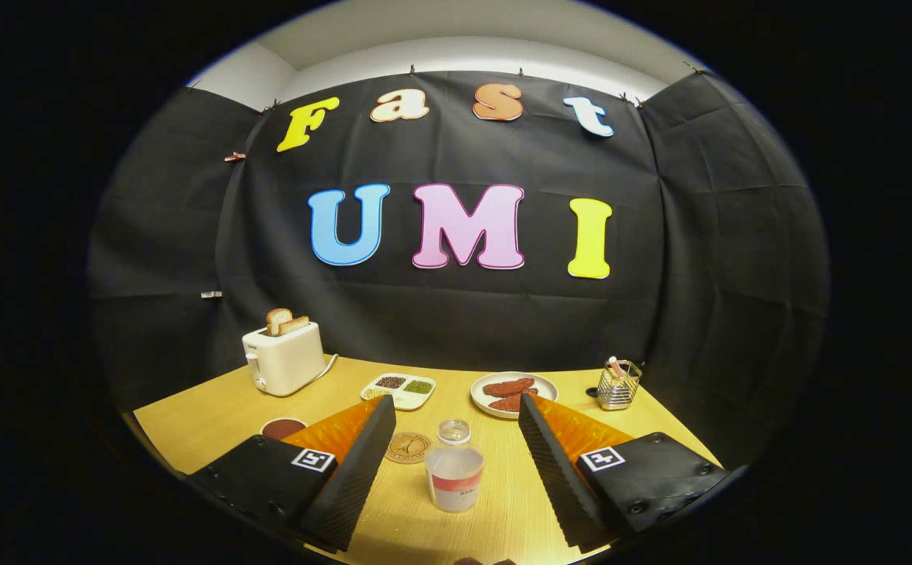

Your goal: Take the bottle from table, then pour the juice into the cup, finally place the bottle on the coaster

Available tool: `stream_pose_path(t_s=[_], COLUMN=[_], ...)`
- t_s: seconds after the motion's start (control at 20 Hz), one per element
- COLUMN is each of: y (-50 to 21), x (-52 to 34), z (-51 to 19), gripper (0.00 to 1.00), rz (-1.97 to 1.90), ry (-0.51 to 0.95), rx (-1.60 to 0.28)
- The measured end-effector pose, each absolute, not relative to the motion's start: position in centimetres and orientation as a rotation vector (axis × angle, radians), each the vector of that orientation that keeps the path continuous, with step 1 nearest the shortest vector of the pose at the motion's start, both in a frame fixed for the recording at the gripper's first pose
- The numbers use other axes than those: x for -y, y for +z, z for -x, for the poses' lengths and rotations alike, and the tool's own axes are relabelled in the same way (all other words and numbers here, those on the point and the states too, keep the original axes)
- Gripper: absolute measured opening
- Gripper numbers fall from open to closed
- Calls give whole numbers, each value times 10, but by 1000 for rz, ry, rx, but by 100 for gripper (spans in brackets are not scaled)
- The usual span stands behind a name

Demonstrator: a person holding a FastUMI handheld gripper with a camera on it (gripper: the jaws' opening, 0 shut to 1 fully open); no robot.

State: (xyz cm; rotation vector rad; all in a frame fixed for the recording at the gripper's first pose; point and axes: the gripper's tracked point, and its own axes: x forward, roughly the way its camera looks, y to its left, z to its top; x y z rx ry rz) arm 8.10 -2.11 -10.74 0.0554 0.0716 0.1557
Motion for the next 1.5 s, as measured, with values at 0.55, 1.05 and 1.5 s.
stream_pose_path(t_s=[0.55,1.05,1.5], y=[-150,-210,-233], x=[15,7,3], z=[-121,-141,-147], gripper=[97,97,97], rz=[-53,-80,-87], ry=[146,133,152], rx=[-70,-118,-145])
